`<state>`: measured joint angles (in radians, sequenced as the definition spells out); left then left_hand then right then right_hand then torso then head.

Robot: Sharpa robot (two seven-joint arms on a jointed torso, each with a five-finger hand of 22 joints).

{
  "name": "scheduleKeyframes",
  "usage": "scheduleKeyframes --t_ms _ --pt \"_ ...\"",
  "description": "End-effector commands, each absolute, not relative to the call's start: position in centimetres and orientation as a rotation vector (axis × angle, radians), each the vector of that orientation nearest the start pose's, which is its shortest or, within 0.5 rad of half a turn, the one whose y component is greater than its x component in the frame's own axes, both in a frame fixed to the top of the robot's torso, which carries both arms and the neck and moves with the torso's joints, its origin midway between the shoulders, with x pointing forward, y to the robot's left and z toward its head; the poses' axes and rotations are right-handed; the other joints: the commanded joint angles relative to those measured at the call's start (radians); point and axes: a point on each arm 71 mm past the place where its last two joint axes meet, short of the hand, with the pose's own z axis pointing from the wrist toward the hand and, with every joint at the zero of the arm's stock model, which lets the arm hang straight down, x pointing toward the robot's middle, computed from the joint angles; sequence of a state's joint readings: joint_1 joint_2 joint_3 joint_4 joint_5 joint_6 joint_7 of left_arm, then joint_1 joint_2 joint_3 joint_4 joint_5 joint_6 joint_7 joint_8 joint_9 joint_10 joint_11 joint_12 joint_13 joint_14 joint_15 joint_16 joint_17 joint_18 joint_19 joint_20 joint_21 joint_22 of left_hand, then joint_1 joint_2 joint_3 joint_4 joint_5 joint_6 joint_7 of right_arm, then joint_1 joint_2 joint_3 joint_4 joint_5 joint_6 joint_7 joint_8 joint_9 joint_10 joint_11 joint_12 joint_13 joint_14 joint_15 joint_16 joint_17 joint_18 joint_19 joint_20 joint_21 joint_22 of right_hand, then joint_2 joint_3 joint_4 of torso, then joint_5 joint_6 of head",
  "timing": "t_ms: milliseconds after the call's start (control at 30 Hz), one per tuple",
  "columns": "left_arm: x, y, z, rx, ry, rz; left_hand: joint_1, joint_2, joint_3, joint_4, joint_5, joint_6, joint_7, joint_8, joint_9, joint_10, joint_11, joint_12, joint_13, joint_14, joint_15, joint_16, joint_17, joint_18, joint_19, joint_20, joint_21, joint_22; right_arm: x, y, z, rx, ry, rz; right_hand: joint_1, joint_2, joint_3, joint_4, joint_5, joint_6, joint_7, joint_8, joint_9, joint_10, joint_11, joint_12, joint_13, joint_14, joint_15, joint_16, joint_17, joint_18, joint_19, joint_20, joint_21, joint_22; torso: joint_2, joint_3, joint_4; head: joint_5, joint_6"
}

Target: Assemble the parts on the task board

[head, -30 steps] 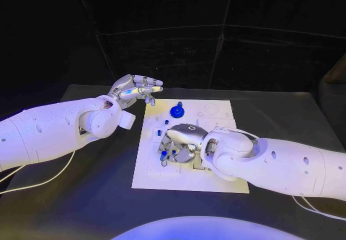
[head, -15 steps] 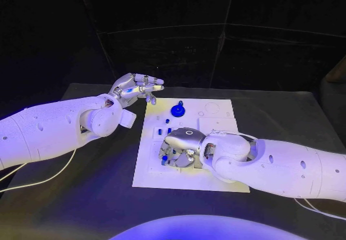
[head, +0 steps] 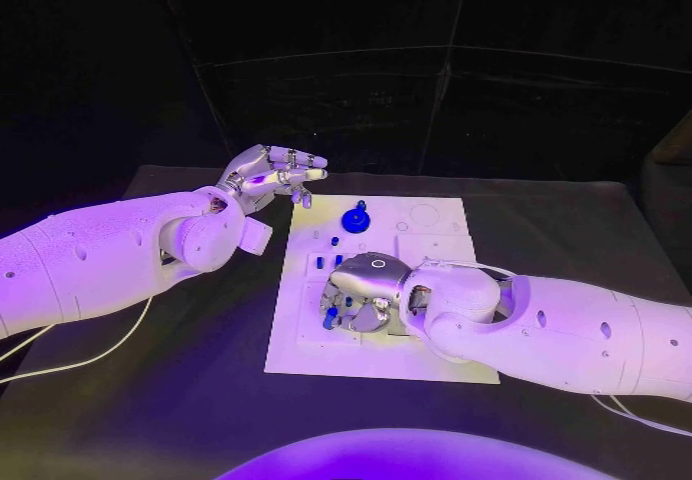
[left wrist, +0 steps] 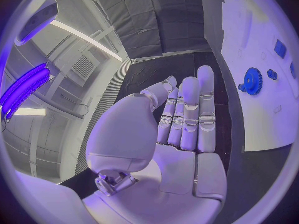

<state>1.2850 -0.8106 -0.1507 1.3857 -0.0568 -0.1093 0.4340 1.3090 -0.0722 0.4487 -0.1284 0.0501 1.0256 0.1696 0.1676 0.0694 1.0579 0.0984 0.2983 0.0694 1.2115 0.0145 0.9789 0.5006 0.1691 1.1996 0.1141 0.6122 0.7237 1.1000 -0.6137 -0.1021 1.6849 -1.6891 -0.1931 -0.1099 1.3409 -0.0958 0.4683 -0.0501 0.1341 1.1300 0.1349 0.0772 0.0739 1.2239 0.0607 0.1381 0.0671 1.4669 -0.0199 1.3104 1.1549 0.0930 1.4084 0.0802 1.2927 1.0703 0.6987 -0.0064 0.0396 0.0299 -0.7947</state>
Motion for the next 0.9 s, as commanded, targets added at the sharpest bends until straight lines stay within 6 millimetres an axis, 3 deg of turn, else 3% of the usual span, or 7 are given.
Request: scheduleKeyframes --t_ms 33,633,900 --pt "51.11 22.32 -17.79 -0.943 1.507 -1.624 0.004 0.006 -0.004 0.0 0.001 0.001 0.006 0.005 0.0 -0.002 0.005 0.006 0.0 -0.009 0.001 -0.004 -0.001 0.014 -0.006 -0.001 -0.003 -0.001 38.78 -4.24 -22.79 -0.642 1.689 0.903 -0.001 -0.009 0.007 -0.001 0.004 0.005 0.001 0.007 0.001 0.001 0.003 -0.006 0.001 0.035 -0.001 0.003 0.001 0.001 -0.002 -0.002 0.002 0.001 0.001 0.0 -0.0007 0.0 0.0" --pt "51.09 22.45 -17.8 -0.945 1.508 -1.622 0.004 0.006 -0.004 0.0 0.001 0.001 0.006 0.005 0.0 -0.002 0.005 0.006 0.0 -0.009 0.001 -0.004 -0.001 0.014 -0.006 -0.001 -0.003 -0.001 38.36 -4.33 -22.64 -0.668 1.684 0.893 0.0 -0.009 0.007 -0.002 0.004 0.007 0.0 0.008 0.002 0.003 0.003 -0.006 0.001 0.035 -0.001 0.004 0.002 0.001 -0.001 -0.002 0.003 0.003 0.0 -0.0004 -0.0006 -0.001 -0.003" --pt "51.05 22.45 -17.8 -0.945 1.51 -1.622 0.004 0.006 -0.004 0.0 0.001 0.001 0.006 0.005 0.0 -0.002 0.005 0.006 0.0 -0.009 0.001 -0.004 -0.001 0.014 -0.006 -0.001 -0.003 -0.001 38.35 -3.97 -22.85 -0.701 1.702 0.845 -0.027 -0.032 -0.01 0.008 0.006 -0.009 0.007 -0.005 -0.002 -0.015 0.011 -0.024 -0.001 0.03 0.004 -0.005 -0.013 0.003 -0.008 0.002 -0.005 -0.011 0.0 -0.0013 0.0006 -0.002 -0.004"
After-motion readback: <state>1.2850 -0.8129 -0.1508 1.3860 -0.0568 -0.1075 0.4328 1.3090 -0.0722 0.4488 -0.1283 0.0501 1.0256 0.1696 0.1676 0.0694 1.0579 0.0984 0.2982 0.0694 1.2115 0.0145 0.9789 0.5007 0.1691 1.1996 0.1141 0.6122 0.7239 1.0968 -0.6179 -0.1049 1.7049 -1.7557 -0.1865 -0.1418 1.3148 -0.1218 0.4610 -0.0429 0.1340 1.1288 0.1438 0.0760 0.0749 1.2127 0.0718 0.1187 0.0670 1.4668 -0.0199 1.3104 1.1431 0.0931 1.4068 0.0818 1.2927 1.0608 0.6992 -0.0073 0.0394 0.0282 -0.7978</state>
